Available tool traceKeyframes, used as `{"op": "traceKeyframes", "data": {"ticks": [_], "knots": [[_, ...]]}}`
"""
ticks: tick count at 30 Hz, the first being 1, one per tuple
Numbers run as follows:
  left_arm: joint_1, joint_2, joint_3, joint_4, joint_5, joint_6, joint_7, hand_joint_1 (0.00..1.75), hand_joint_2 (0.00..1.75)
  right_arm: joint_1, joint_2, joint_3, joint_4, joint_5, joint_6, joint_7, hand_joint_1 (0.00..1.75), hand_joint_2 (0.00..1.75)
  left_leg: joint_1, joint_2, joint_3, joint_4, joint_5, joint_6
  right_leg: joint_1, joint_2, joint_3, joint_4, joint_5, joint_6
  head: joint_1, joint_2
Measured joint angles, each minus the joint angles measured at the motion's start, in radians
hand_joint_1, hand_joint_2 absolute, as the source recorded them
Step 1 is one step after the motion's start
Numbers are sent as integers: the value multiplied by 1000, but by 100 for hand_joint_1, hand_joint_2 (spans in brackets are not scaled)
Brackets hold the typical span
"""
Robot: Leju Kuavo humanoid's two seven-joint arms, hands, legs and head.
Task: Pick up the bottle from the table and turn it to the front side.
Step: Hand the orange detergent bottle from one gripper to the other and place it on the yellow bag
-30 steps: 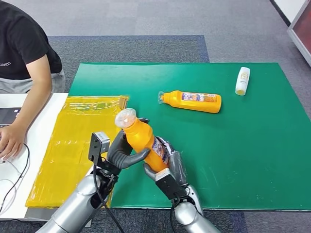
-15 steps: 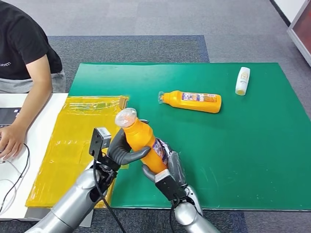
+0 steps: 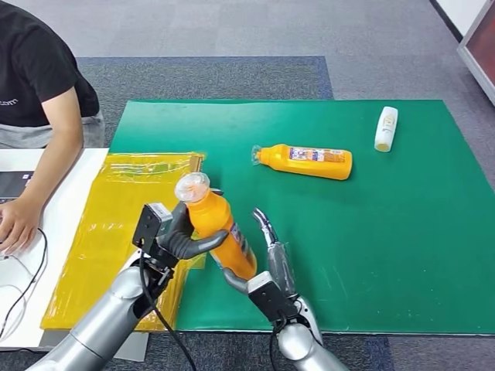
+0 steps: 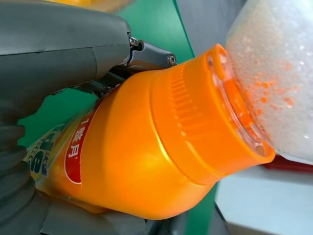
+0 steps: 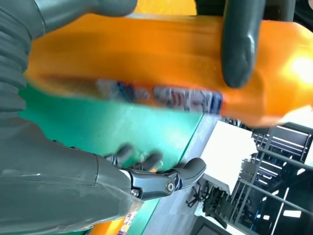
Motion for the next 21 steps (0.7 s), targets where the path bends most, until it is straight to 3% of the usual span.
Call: {"op": "traceKeyframes", "data": {"ticks": [11, 17, 21], "knots": [[-35, 83, 29, -30, -146, -24, 54, 175, 175, 15, 0, 0, -13, -16, 12, -2, 0, 175, 0, 0, 0, 0, 0, 0, 0, 0, 0, 0, 0, 0, 0, 0], [-88, 149, 17, -47, -219, -122, 112, 175, 175, 23, 0, -2, -13, -15, 21, -4, 0, 175, 0, 0, 0, 0, 1, 0, 0, 0, 0, 0, 1, 0, 0, 0], [-162, 226, -16, -49, -272, -227, 154, 175, 175, 26, 0, -8, -13, -15, 31, -8, 0, 175, 0, 0, 0, 0, 1, -1, 0, 0, -1, 1, 1, -1, 0, 0]]}}
